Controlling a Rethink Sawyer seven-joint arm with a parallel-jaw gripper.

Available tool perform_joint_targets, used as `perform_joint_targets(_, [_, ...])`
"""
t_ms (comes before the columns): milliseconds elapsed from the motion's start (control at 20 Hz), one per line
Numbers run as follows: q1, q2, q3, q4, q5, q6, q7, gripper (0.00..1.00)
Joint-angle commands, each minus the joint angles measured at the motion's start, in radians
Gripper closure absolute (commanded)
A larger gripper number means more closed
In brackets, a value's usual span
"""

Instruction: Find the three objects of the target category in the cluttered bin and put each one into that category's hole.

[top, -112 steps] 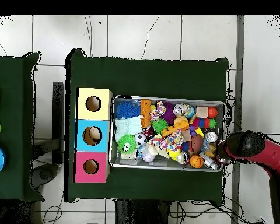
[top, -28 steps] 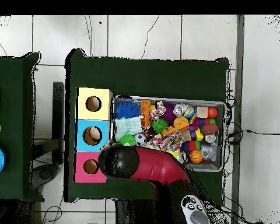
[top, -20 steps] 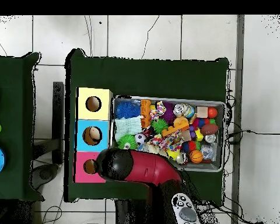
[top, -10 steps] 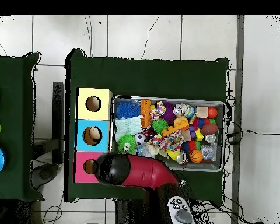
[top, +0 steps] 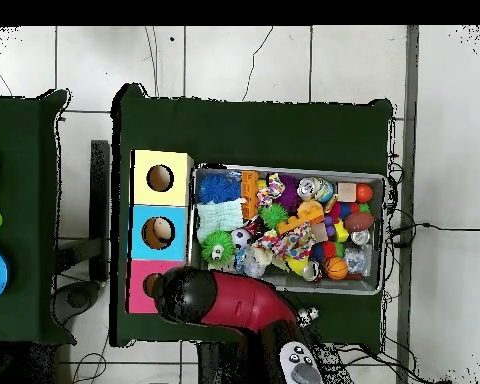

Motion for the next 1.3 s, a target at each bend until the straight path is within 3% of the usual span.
perform_joint_targets(50, [-0.006, 0.037, 0.129, 0.083, 0.123, -0.121, 0.295, 1.0])
perform_joint_targets(350, [-0.011, 0.088, 0.214, 0.104, 0.176, -0.256, 0.279, 1.0])
perform_joint_targets(650, [-0.009, 0.111, 0.248, 0.102, 0.193, -0.318, 0.31, 1.0])
perform_joint_targets(1300, [-0.034, 0.177, 0.257, 0.066, 0.07, -0.512, 0.271, 1.0])
